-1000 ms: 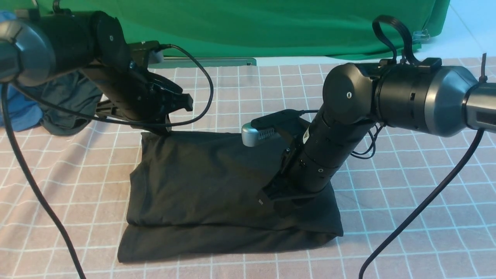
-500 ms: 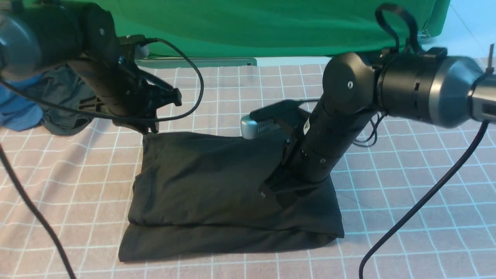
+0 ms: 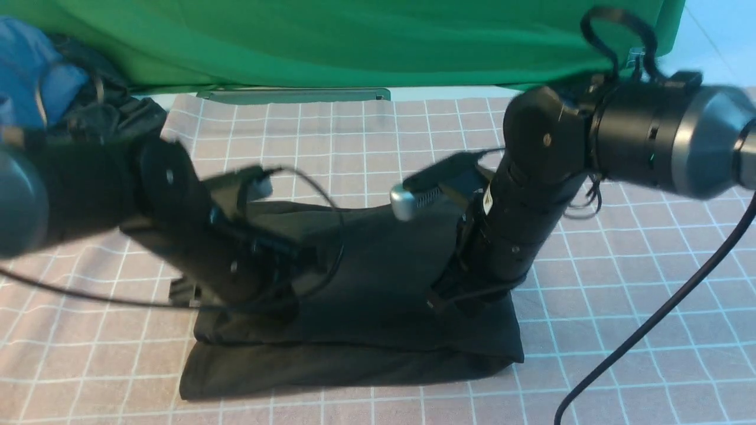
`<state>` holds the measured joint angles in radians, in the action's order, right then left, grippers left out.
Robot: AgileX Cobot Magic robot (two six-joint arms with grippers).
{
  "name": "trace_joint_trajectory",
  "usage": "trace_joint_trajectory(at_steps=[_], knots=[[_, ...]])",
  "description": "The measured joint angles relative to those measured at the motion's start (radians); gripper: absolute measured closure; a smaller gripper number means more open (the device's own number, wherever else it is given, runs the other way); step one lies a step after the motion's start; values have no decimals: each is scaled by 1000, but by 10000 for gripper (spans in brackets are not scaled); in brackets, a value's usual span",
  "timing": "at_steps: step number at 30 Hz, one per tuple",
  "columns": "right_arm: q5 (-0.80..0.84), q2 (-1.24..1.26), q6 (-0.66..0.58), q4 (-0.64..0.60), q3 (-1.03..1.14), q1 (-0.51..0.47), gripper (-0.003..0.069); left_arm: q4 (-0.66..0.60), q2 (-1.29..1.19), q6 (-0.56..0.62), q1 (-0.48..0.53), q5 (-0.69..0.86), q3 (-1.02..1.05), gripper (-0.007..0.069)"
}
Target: Fold a long-sleeved shirt over a pink coffee tablecloth.
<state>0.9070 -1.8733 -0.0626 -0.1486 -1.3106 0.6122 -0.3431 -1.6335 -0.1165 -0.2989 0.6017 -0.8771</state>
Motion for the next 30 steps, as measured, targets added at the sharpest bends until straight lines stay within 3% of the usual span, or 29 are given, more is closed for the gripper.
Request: trace_joint_trajectory(at_steps=[4,12,18,30], knots=[[-45,-31,12,2,55,-9,608,-6,12,-5,0,-82,57,612],[-23,4,15,-1,62,-30,620,-6,48,-8,1,-65,72,612],[-16,153,15,10,62,-40,624,-109,164,-4,-2,-45,77,612],[18,298,7,22,62,-42,624,-166,24,-20,-219,-92,78,612]])
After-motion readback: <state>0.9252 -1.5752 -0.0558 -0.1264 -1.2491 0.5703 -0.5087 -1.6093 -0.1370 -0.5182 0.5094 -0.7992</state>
